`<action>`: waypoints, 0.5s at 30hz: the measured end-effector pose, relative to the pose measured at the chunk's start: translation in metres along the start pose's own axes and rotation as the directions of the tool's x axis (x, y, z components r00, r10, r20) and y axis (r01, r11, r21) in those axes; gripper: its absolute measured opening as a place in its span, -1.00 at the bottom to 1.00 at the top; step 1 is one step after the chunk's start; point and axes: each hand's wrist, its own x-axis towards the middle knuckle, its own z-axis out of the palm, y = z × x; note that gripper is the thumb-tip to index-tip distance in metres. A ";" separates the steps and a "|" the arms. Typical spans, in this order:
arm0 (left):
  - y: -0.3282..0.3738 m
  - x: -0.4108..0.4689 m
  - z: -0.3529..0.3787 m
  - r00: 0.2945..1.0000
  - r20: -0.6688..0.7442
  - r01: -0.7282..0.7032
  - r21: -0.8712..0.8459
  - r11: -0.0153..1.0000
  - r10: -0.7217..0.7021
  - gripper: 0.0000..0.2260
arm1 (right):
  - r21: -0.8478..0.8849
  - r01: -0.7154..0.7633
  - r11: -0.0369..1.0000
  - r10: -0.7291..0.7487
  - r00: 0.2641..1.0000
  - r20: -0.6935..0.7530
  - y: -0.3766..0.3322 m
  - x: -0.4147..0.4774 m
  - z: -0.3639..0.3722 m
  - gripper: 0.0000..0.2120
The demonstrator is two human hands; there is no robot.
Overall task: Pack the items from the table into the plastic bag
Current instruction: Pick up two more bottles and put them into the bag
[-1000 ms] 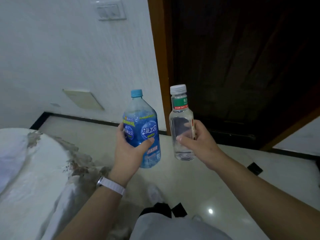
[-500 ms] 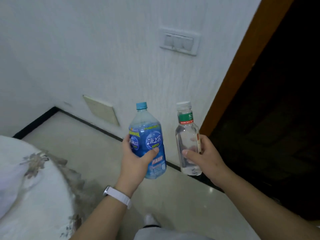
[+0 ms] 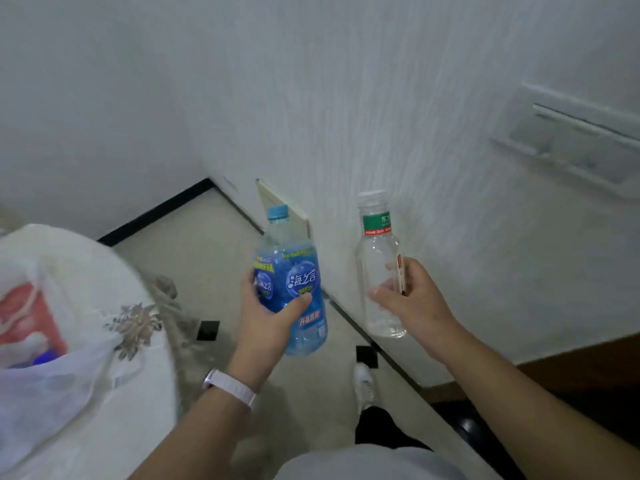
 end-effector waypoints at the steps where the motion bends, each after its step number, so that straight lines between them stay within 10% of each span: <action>1: 0.003 0.011 0.001 0.999 -0.033 -0.005 0.007 1.000 0.005 -0.37 | 0.014 -0.005 1.000 0.005 1.000 0.028 -0.004 0.020 0.005 -0.66; 15: 0.041 0.120 -0.066 0.815 -0.580 -0.063 -0.068 0.996 0.012 -0.40 | -0.082 0.110 0.991 -0.048 0.834 0.549 -0.083 0.211 0.143 -0.75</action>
